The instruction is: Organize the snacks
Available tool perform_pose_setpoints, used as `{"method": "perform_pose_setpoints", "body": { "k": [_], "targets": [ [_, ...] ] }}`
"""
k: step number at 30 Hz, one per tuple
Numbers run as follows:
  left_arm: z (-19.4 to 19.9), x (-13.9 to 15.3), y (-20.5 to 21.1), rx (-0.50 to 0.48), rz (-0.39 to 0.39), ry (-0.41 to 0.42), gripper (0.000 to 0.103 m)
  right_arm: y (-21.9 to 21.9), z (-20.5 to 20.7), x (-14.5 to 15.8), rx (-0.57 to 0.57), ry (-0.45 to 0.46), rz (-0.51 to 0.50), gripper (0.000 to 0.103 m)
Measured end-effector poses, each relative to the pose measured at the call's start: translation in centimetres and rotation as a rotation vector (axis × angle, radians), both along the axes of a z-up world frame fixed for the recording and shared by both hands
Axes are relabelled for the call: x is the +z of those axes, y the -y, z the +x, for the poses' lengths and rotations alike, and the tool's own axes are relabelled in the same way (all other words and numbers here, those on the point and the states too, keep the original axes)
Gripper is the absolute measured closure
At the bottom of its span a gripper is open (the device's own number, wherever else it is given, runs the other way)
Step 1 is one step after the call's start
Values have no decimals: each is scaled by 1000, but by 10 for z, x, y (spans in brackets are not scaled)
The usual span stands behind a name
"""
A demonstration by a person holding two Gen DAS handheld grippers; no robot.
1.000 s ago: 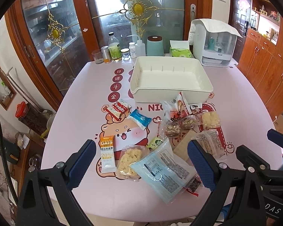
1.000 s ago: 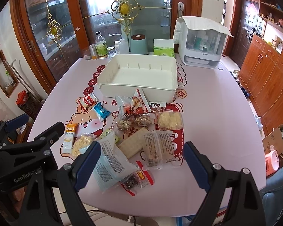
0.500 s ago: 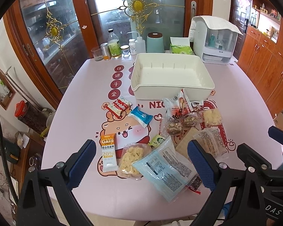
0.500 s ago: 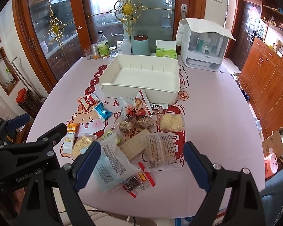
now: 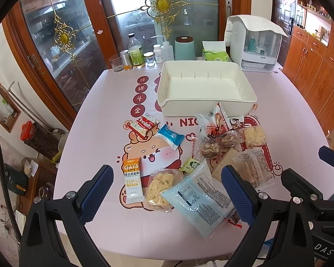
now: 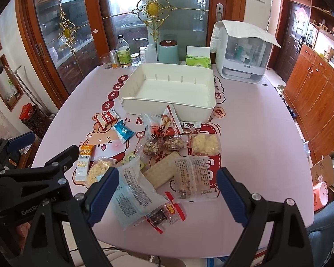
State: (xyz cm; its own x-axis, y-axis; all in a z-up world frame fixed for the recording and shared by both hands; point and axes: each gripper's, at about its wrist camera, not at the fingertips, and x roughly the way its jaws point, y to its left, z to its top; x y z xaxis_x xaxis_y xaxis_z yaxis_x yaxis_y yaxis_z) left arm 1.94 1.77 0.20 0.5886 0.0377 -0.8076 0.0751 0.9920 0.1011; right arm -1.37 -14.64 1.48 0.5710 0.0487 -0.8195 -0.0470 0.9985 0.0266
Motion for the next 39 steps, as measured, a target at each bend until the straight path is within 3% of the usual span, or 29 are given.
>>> {"method": "perform_pose_setpoints", "body": {
  "k": [12,26,32,39],
  "targets": [
    [14,-4,-3,-24,-21,-62,7,-5,4,-3,12,-1,11,13],
    [25,0,-30,-79,-73,-66,7,-24,9,1,34,10,48,13],
    [36,-14,-54,-119,-94,-134,6,-39,15,-7,40,-16,72,13],
    [52,-46,-103,-93,-99,-186,6,-56,27,-40,62,-82,44,13]
  ]
}}
